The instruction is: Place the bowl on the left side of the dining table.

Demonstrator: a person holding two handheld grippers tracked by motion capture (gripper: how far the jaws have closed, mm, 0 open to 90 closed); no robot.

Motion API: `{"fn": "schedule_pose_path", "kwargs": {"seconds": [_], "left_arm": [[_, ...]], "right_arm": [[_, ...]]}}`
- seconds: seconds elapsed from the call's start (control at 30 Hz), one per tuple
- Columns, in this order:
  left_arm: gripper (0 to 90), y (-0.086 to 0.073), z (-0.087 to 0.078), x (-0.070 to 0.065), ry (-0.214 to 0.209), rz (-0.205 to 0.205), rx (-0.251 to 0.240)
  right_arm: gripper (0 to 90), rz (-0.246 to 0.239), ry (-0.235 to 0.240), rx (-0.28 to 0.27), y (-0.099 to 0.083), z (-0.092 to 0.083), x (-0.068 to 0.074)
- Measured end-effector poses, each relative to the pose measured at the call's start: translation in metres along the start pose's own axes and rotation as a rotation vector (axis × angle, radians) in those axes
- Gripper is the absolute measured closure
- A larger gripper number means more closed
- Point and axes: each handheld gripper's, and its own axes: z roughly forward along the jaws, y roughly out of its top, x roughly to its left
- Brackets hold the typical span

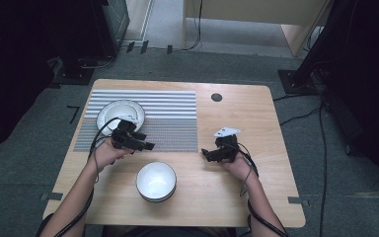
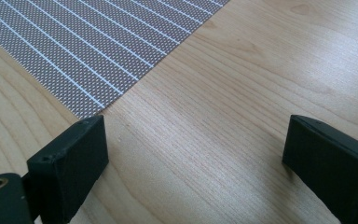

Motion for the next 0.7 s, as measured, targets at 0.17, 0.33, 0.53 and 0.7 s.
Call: {"fn": "schedule_pose_path", "kwargs": {"seconds": [0.17, 0.33, 0.53, 0.7], "left_arm": [[30.8, -0.001, 0.007, -0.003, 0.0, 0.022, 0.012], [30.6, -0.001, 0.011, -0.005, 0.0, 0.033, 0.016], [30.4, -0.004, 0.021, -0.008, -0.001, 0.049, 0.054], [29.6, -0.006, 0.026, -0.01, 0.006, 0.072, 0.075]], "right_arm": [[6.1, 0.001, 0.0, 0.0, 0.0, 0.0, 0.0], [6.2, 0.0, 0.0, -0.001, 0.0, 0.0, 0.0], [6.1, 0.0, 0.0, 0.0, 0.0, 0.0, 0.0], [6.2, 0.0, 0.0, 0.0, 0.0, 0.0, 0.0]]}}
